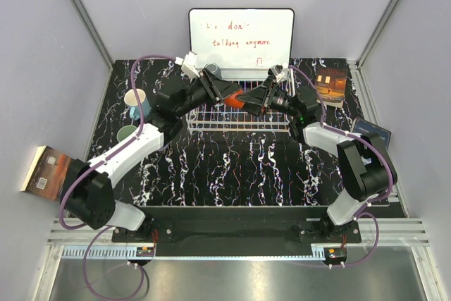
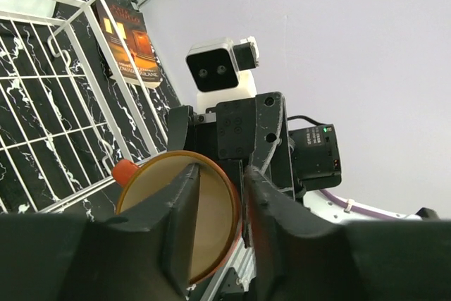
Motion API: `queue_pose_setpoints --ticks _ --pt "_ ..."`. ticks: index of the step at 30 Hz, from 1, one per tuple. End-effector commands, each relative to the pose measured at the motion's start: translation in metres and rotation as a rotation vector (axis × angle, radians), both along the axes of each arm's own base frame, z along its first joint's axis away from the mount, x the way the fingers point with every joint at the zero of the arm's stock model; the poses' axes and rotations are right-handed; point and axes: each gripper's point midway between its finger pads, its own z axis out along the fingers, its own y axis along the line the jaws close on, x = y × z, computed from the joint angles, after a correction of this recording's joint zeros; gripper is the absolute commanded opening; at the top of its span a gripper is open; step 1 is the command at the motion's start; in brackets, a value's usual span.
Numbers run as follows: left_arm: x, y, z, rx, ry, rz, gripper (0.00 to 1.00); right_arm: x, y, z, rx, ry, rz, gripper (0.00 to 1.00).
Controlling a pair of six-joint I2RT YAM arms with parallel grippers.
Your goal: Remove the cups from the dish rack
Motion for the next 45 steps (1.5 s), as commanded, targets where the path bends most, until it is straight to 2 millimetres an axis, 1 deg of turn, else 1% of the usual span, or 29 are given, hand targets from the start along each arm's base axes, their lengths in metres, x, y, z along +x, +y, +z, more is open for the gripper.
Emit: queue_pose_setpoints --ticks 1,3,5,6,8,10,12,13,14,19,22,24,25,26,28,29,31,32,33,34,35,36,37,39,45 --pt "-0.010 -0.008 0.033 -0.051 -0.073 -0.061 0.45 -0.016 0.001 0.028 0.039 -0.115 0.037 0.00" --pt "-0.012 -0.008 0.031 -0.047 -0.069 -0.064 0.49 -0.016 0.001 0.030 0.042 -0.118 0.036 0.00" --pt "-0.014 -0.006 0.031 -0.046 -0.070 -0.064 0.49 -0.015 0.001 0.031 0.042 -0.120 0.036 0.00" --pt "-0.015 -0.005 0.031 -0.045 -0.071 -0.062 0.42 -0.015 0.001 0.031 0.042 -0.121 0.036 0.00" --pt "-0.016 -0.005 0.028 -0.041 -0.067 -0.062 0.33 -0.015 0.001 0.031 0.043 -0.121 0.035 0.00" --pt "-0.017 -0.004 0.029 -0.044 -0.071 -0.062 0.21 -0.015 0.001 0.031 0.043 -0.121 0.035 0.00" --pt "-0.017 -0.004 0.031 -0.044 -0.078 -0.062 0.12 -0.015 0.001 0.030 0.043 -0.120 0.036 0.00" --pt "-0.016 -0.004 0.032 -0.041 -0.081 -0.059 0.02 -0.015 0.001 0.031 0.045 -0.121 0.037 0.00" --pt "-0.015 -0.003 0.032 -0.039 -0.077 -0.056 0.00 -0.015 0.001 0.030 0.043 -0.120 0.040 0.00" --pt "-0.013 -0.003 0.032 -0.030 -0.085 -0.049 0.00 -0.018 0.000 0.028 0.036 -0.115 0.041 0.00" --pt "-0.009 -0.001 0.030 0.028 -0.081 -0.028 0.00 -0.022 -0.001 0.026 0.026 -0.112 0.038 0.00" --pt "-0.007 0.002 0.031 0.059 -0.080 -0.012 0.00 -0.022 -0.001 0.020 0.001 -0.093 0.041 0.00" --pt "-0.005 0.004 0.031 0.081 -0.093 0.006 0.00 -0.023 -0.001 0.019 -0.007 -0.090 0.041 0.03" --pt "-0.005 0.005 0.031 0.095 -0.092 0.009 0.00 -0.024 -0.001 0.017 -0.015 -0.093 0.041 0.11" --pt "-0.003 0.008 0.029 0.132 -0.098 0.024 0.00 -0.024 -0.002 0.016 -0.024 -0.085 0.038 0.21" --pt "-0.002 0.009 0.026 0.153 -0.082 0.027 0.00 -0.025 -0.002 0.015 -0.032 -0.084 0.038 0.28" --pt "0.000 0.011 0.022 0.186 -0.072 0.039 0.00 -0.025 -0.002 0.015 -0.040 -0.084 0.038 0.35" --pt "-0.001 0.012 0.022 0.203 -0.067 0.039 0.00 -0.024 -0.002 0.013 -0.057 -0.076 0.034 0.44" --pt "-0.002 0.013 0.023 0.210 -0.074 0.035 0.00 -0.023 -0.002 0.012 -0.068 -0.077 0.028 0.48" --pt "0.000 0.015 0.030 0.220 -0.103 0.046 0.00 -0.022 -0.002 0.010 -0.088 -0.099 0.021 0.52" --pt "-0.002 0.017 0.026 0.246 -0.087 0.046 0.00 -0.022 -0.003 0.007 -0.116 -0.070 0.013 0.55" --pt "-0.003 0.019 0.029 0.254 -0.100 0.054 0.00 -0.021 -0.003 0.006 -0.132 -0.073 0.004 0.61" --pt "-0.003 0.022 0.032 0.270 -0.114 0.063 0.00 -0.020 -0.004 0.005 -0.152 -0.098 -0.008 0.64" --pt "-0.006 0.026 0.039 0.272 -0.135 0.072 0.00 -0.021 -0.005 0.003 -0.175 -0.087 -0.015 0.69" --pt "-0.006 0.032 0.050 0.273 -0.147 0.106 0.00 -0.022 -0.007 -0.002 -0.198 -0.074 -0.025 0.77"
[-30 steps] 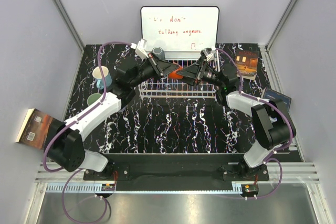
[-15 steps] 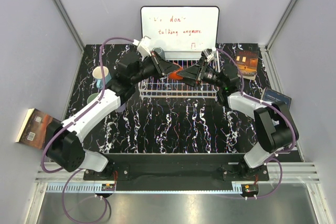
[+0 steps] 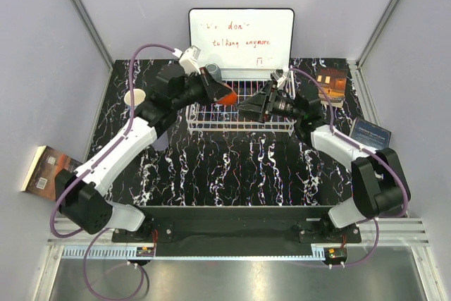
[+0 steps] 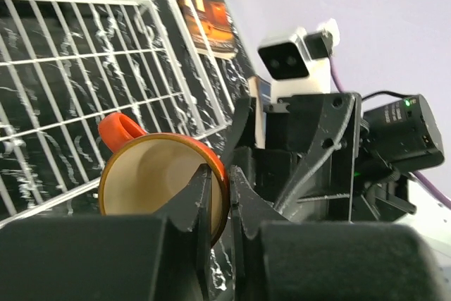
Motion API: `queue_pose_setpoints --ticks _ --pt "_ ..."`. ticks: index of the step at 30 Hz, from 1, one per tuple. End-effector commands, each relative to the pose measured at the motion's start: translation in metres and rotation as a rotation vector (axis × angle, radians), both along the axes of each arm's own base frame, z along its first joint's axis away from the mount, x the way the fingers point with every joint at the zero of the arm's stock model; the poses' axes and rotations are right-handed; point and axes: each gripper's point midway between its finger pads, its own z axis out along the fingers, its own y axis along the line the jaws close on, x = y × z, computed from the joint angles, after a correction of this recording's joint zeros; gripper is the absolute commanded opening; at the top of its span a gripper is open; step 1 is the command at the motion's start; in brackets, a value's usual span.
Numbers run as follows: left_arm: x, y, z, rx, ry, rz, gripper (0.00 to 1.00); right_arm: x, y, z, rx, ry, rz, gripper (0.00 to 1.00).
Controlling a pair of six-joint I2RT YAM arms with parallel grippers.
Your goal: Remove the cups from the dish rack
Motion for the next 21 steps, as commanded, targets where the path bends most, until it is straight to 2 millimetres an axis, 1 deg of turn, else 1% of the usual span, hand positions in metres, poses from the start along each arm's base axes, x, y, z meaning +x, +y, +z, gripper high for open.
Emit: queue_pose_setpoints --ticks 1,3,4,5,6,7,8,9,10,11,12,13,14,15,16,17,18,19,20,21 --pt "0.000 0.014 0.061 -0.025 -0.162 0.051 0.00 -0.001 -0.001 0.016 -0.037 -0.091 -0.018 0.78" --pt "0.001 0.016 0.060 -0.002 -0.155 0.060 0.00 0.002 -0.007 0.003 -0.123 -0.040 -0.073 0.78" --pt "-0.001 0.018 0.056 0.035 -0.142 0.055 0.00 0.023 -0.015 0.003 -0.209 -0.106 -0.185 0.78" --pt "-0.005 0.015 0.052 0.058 -0.136 0.043 0.00 0.022 -0.026 -0.019 -0.319 -0.021 -0.230 0.77" --pt "-0.008 0.017 0.050 0.097 -0.154 0.041 0.00 0.027 -0.036 -0.028 -0.394 -0.004 -0.288 0.77" --pt "-0.013 0.019 0.037 0.149 -0.126 0.041 0.00 0.047 -0.054 -0.027 -0.497 -0.047 -0.410 0.76" --pt "-0.023 0.015 0.035 0.179 -0.137 0.026 0.00 0.043 -0.068 -0.043 -0.596 0.014 -0.443 0.75" --pt "-0.025 0.018 0.026 0.238 -0.150 0.037 0.00 0.048 -0.078 -0.046 -0.651 0.014 -0.486 0.75" --pt "-0.032 0.019 0.015 0.284 -0.132 0.029 0.00 0.058 -0.092 -0.042 -0.711 -0.015 -0.553 0.75" --pt "-0.043 0.011 0.010 0.312 -0.140 0.004 0.00 0.057 -0.097 -0.046 -0.748 -0.004 -0.566 0.75" --pt "-0.045 0.012 0.004 0.349 -0.146 0.019 0.00 0.059 -0.101 -0.044 -0.764 -0.009 -0.585 0.75" --pt "-0.049 0.013 -0.009 0.402 -0.143 0.011 0.00 0.064 -0.106 -0.040 -0.780 -0.021 -0.617 0.75" --pt "-0.058 0.005 -0.015 0.426 -0.149 -0.015 0.00 0.066 -0.108 -0.041 -0.790 -0.016 -0.627 0.75" --pt "-0.058 0.004 -0.024 0.460 -0.143 -0.010 0.00 0.068 -0.110 -0.041 -0.800 -0.012 -0.640 0.75" --pt "-0.060 0.003 -0.033 0.495 -0.140 -0.020 0.00 0.072 -0.113 -0.035 -0.805 -0.016 -0.667 0.75" --pt "-0.066 -0.004 -0.040 0.520 -0.142 -0.040 0.00 0.072 -0.113 -0.039 -0.816 0.000 -0.663 0.75" --pt "-0.064 -0.005 -0.049 0.551 -0.136 -0.031 0.00 0.075 -0.117 -0.039 -0.830 0.004 -0.685 0.75" --pt "-0.065 -0.007 -0.059 0.579 -0.129 -0.037 0.00 0.078 -0.120 -0.036 -0.834 0.007 -0.709 0.75" --pt "-0.069 -0.011 -0.067 0.599 -0.128 -0.053 0.00 0.079 -0.122 -0.037 -0.843 0.015 -0.714 0.75" --pt "-0.069 -0.012 -0.074 0.621 -0.123 -0.048 0.00 0.080 -0.122 -0.036 -0.843 0.015 -0.718 0.75"
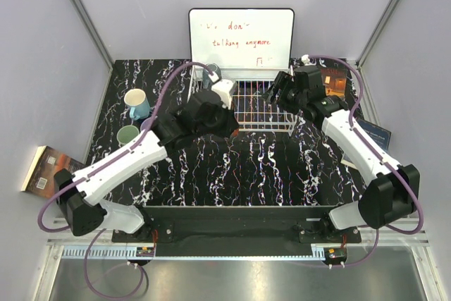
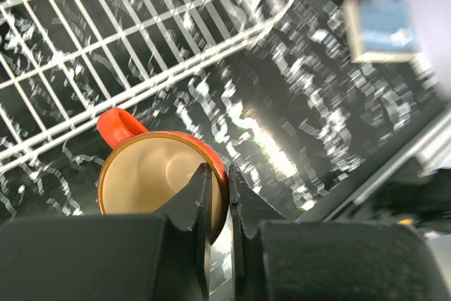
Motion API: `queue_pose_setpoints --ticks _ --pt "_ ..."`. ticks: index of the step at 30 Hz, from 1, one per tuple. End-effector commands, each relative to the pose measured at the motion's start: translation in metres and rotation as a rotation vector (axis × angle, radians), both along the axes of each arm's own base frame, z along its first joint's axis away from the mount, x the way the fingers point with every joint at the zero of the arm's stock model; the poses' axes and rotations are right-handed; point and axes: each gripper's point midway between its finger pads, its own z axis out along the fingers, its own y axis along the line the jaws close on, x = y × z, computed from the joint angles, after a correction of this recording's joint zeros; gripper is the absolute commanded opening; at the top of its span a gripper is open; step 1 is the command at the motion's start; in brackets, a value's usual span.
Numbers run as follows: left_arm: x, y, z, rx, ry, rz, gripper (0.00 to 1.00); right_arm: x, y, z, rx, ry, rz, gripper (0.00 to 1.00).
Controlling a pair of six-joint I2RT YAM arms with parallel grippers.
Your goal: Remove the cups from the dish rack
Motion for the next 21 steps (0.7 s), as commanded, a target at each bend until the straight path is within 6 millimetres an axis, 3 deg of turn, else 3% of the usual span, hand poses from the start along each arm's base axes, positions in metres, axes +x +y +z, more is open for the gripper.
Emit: queue_pose_setpoints --ticks 1,7,9,11,15,21 --pt "0.011 0.001 -0.040 0.171 -0.041 0.038 0.00 0.011 -0.022 0.011 -0.098 -0.025 -0.096 0.75" --pt "0.006 -0.030 -0.093 0.308 0.011 -0.026 0.00 0.011 -0.036 0.018 -0.115 -0.037 -0.150 0.75" --pt "0.006 -0.045 -0.092 0.311 0.003 -0.049 0.00 0.010 -0.038 0.018 -0.111 -0.036 -0.154 0.75" --pt "0.003 -0.057 -0.110 0.337 0.035 -0.079 0.00 0.007 -0.038 0.016 -0.110 -0.028 -0.150 0.75" --pt "-0.002 -0.080 -0.126 0.342 0.064 -0.125 0.00 0.003 -0.040 0.011 -0.109 -0.013 -0.152 0.75" --pt "-0.012 -0.099 -0.145 0.341 0.098 -0.180 0.00 0.000 -0.040 0.007 -0.107 -0.003 -0.146 0.75"
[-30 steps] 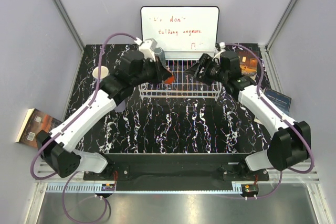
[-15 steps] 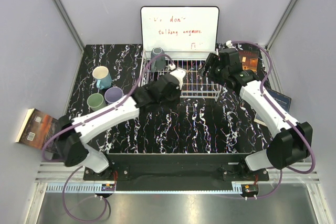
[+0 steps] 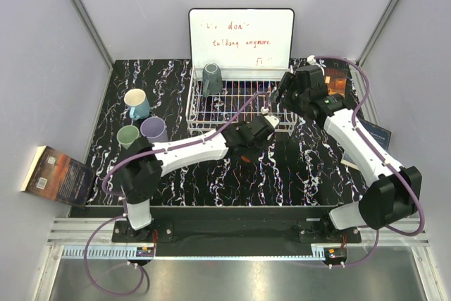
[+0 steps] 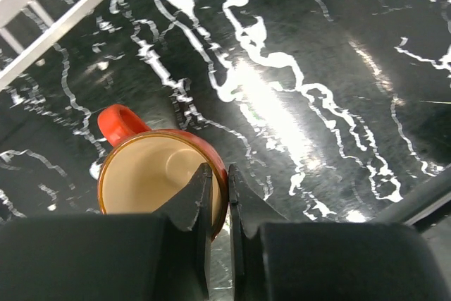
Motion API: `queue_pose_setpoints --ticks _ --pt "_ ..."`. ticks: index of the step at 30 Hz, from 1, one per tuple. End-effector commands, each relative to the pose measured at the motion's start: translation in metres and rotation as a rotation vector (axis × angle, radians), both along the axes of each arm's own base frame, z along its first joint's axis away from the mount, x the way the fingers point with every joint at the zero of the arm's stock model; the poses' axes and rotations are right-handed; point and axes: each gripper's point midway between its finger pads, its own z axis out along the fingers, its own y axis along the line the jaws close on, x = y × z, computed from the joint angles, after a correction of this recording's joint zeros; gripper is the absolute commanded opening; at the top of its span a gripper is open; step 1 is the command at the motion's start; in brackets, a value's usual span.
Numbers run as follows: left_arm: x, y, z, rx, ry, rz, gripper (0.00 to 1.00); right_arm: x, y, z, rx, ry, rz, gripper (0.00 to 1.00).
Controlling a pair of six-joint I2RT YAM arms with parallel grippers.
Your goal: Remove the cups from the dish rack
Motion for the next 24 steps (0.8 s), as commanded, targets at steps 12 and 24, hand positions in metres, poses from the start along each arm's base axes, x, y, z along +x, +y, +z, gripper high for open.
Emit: queue_pose_setpoints --ticks 12,24 --pt "-0.001 -0.042 -0.022 -0.097 0.046 -0.075 0.00 -0.002 -0.008 0.012 -0.005 -0.039 -0.008 0.75" --pt "-0.012 -0.033 -0.055 -0.050 0.110 -0.054 0.00 -0.004 -0.009 0.007 -0.007 -0.028 -0.005 0.76"
